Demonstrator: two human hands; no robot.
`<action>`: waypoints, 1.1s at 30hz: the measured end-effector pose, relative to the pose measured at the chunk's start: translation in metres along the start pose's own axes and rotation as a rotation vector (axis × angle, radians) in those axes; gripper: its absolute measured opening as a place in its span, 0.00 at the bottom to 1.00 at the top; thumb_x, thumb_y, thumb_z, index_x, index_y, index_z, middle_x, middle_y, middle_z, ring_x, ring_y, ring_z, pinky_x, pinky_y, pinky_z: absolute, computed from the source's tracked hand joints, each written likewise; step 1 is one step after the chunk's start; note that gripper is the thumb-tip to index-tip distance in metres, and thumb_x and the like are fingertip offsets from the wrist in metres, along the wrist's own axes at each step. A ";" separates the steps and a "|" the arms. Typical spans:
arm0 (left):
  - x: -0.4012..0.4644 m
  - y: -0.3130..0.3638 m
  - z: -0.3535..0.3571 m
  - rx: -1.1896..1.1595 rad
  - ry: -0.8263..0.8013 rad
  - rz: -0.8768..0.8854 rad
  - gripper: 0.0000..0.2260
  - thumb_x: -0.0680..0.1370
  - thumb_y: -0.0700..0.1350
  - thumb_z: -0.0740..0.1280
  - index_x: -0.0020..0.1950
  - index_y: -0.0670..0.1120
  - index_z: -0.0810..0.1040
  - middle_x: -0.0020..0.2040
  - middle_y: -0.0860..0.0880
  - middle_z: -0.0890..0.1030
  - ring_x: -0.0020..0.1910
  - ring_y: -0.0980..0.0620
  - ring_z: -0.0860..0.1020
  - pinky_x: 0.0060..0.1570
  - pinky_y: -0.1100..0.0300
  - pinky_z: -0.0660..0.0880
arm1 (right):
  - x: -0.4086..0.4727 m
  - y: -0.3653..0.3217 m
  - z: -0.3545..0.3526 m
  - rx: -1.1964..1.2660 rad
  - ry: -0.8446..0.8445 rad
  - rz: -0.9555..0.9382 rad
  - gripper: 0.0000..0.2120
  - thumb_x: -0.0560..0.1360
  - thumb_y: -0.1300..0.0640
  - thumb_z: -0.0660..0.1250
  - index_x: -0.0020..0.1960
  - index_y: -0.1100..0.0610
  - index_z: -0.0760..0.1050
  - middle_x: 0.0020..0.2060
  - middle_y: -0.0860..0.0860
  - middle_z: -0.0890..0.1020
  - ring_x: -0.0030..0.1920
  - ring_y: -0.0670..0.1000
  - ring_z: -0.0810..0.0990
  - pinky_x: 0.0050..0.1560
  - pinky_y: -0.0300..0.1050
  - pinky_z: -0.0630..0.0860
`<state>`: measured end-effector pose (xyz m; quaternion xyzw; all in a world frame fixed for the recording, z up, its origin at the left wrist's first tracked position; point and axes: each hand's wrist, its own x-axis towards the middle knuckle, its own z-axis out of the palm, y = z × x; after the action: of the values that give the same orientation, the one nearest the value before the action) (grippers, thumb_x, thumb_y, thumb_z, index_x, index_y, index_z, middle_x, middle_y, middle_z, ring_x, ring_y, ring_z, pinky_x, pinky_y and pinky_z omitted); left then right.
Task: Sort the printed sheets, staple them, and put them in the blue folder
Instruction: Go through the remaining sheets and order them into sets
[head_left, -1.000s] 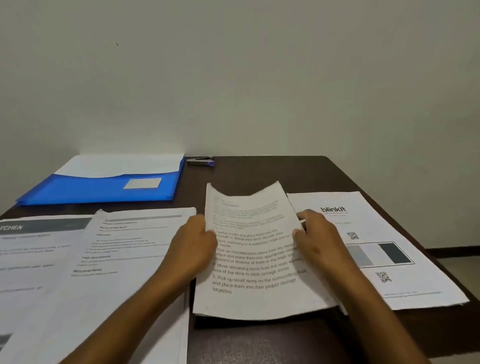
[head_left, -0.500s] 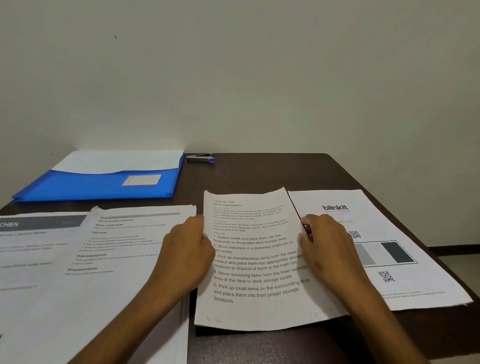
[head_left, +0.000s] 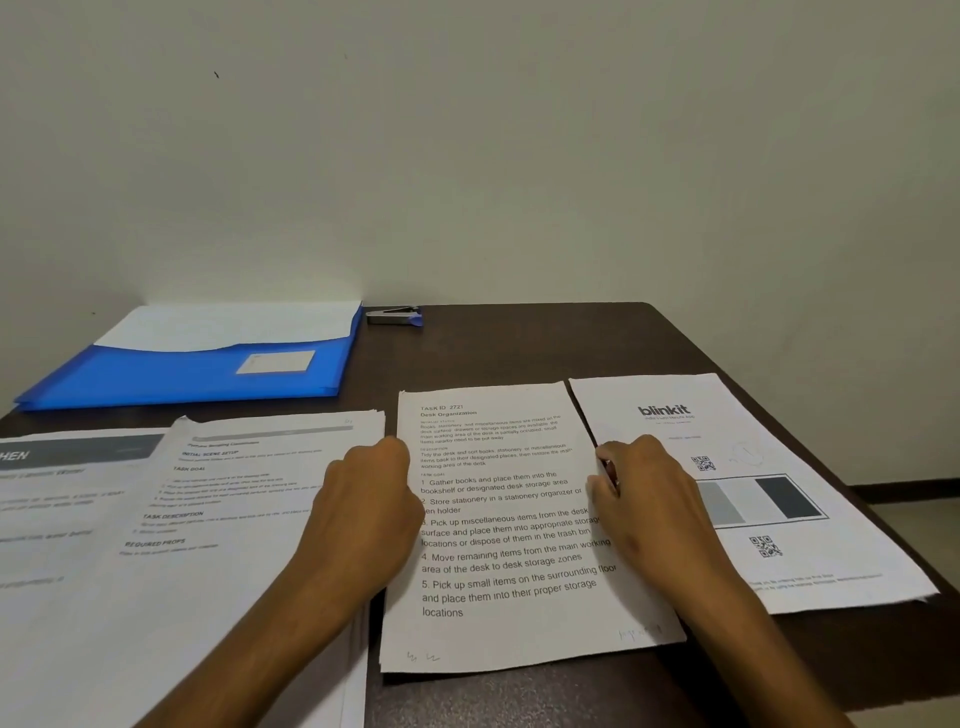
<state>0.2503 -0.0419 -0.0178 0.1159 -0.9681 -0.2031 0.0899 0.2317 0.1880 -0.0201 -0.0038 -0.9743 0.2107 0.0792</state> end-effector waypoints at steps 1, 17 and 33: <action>0.000 0.002 -0.001 0.004 -0.008 -0.005 0.13 0.84 0.38 0.59 0.40 0.49 0.64 0.39 0.52 0.71 0.36 0.54 0.69 0.31 0.62 0.60 | 0.000 0.001 0.000 -0.001 -0.003 0.000 0.10 0.85 0.54 0.61 0.46 0.52 0.65 0.46 0.49 0.68 0.44 0.51 0.68 0.41 0.44 0.62; 0.008 0.003 -0.008 0.153 -0.053 -0.012 0.14 0.85 0.44 0.63 0.41 0.51 0.64 0.40 0.53 0.72 0.36 0.53 0.71 0.31 0.64 0.60 | 0.005 0.004 0.008 -0.029 0.037 -0.037 0.04 0.85 0.53 0.62 0.53 0.52 0.73 0.49 0.48 0.69 0.48 0.48 0.69 0.47 0.41 0.63; 0.004 0.083 0.008 -0.040 -0.179 0.473 0.14 0.86 0.51 0.60 0.71 0.50 0.72 0.69 0.52 0.75 0.67 0.52 0.73 0.68 0.53 0.71 | 0.076 0.137 -0.051 -0.106 0.144 0.281 0.10 0.81 0.55 0.67 0.54 0.63 0.78 0.51 0.62 0.83 0.45 0.60 0.76 0.42 0.48 0.66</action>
<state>0.2294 0.0341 0.0103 -0.1342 -0.9681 -0.2052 0.0511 0.1609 0.3373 -0.0188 -0.1593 -0.9658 0.1670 0.1183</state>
